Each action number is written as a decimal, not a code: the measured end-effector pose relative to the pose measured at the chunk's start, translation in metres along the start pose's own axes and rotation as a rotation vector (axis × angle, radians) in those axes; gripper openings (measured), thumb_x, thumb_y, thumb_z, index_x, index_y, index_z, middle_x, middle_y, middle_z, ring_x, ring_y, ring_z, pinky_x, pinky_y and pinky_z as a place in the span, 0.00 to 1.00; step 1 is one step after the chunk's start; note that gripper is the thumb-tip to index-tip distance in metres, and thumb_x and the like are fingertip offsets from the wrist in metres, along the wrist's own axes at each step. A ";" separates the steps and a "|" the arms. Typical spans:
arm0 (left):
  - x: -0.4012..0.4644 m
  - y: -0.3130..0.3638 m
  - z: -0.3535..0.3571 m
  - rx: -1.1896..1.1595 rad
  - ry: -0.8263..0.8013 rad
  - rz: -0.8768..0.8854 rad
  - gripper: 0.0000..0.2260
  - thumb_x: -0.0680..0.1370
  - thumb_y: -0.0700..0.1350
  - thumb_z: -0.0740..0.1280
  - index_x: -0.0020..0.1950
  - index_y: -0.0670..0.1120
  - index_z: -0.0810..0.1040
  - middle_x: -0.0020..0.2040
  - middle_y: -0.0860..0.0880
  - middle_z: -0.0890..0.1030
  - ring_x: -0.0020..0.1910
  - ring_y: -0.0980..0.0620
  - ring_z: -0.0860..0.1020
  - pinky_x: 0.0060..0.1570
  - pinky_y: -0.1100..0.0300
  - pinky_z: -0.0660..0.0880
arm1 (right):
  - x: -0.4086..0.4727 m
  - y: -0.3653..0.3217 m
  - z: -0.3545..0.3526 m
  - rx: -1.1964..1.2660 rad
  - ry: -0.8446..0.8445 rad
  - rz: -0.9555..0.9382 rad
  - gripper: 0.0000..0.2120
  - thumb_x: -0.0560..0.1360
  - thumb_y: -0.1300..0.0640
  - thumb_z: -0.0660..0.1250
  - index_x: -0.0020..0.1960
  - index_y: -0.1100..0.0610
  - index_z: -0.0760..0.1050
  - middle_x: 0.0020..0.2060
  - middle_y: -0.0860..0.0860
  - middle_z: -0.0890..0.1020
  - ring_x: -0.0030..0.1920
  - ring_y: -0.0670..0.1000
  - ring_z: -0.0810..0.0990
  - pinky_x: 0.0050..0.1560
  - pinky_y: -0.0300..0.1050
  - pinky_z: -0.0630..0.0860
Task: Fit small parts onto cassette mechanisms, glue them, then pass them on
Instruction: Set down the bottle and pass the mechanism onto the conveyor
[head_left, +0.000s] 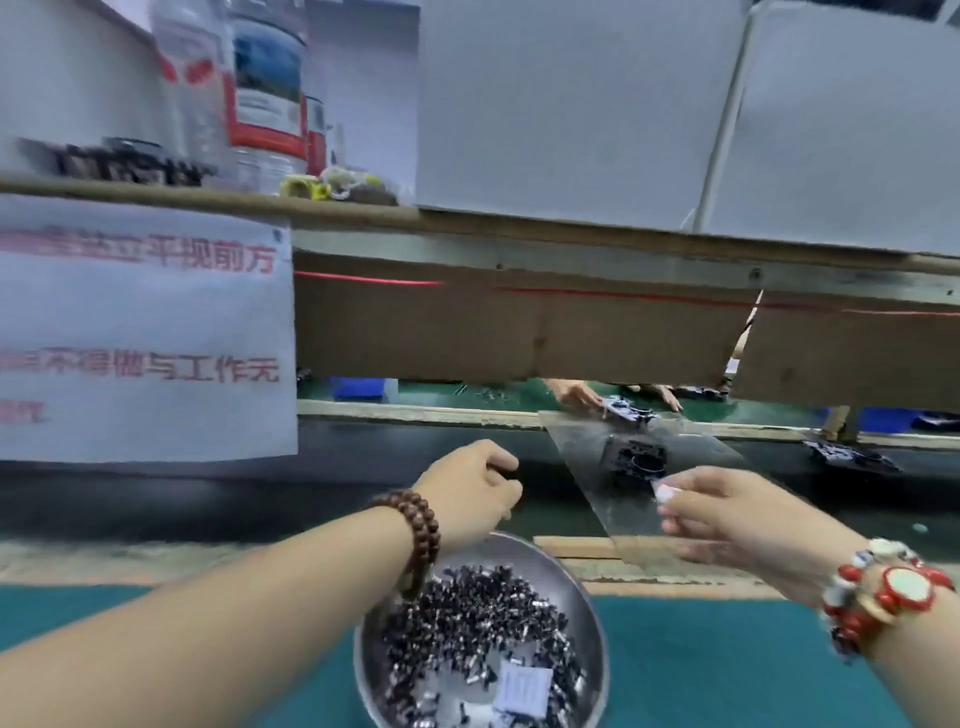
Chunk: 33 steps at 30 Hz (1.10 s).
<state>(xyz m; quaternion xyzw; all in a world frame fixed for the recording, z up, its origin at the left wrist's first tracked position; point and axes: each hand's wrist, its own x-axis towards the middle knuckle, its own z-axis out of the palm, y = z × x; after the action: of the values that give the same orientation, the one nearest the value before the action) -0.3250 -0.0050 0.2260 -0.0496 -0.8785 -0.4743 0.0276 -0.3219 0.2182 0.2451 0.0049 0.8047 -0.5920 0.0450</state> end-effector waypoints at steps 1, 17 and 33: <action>-0.018 -0.001 -0.009 -0.028 0.018 -0.008 0.07 0.78 0.44 0.61 0.56 0.51 0.71 0.41 0.53 0.79 0.46 0.53 0.80 0.41 0.62 0.73 | -0.017 -0.009 0.011 0.001 -0.047 -0.031 0.04 0.76 0.63 0.64 0.49 0.63 0.76 0.38 0.54 0.77 0.36 0.47 0.77 0.27 0.35 0.75; -0.222 -0.067 -0.094 1.068 -0.200 -0.271 0.39 0.70 0.67 0.62 0.75 0.55 0.51 0.74 0.49 0.54 0.73 0.44 0.54 0.67 0.40 0.56 | -0.178 -0.008 0.159 -0.304 -0.376 -0.208 0.03 0.77 0.60 0.63 0.45 0.54 0.73 0.36 0.49 0.77 0.36 0.44 0.77 0.32 0.35 0.76; -0.181 -0.107 -0.104 0.833 -0.219 -0.578 0.48 0.70 0.68 0.64 0.76 0.48 0.40 0.77 0.42 0.45 0.74 0.38 0.52 0.72 0.46 0.56 | -0.097 0.022 0.181 -1.043 -0.071 -0.294 0.13 0.78 0.63 0.57 0.60 0.56 0.72 0.58 0.52 0.76 0.58 0.51 0.76 0.58 0.40 0.70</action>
<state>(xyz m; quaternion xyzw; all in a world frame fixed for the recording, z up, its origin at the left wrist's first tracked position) -0.1575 -0.1618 0.1768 0.1608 -0.9684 -0.0644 -0.1794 -0.2114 0.0566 0.1780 -0.1504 0.9819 -0.1141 -0.0147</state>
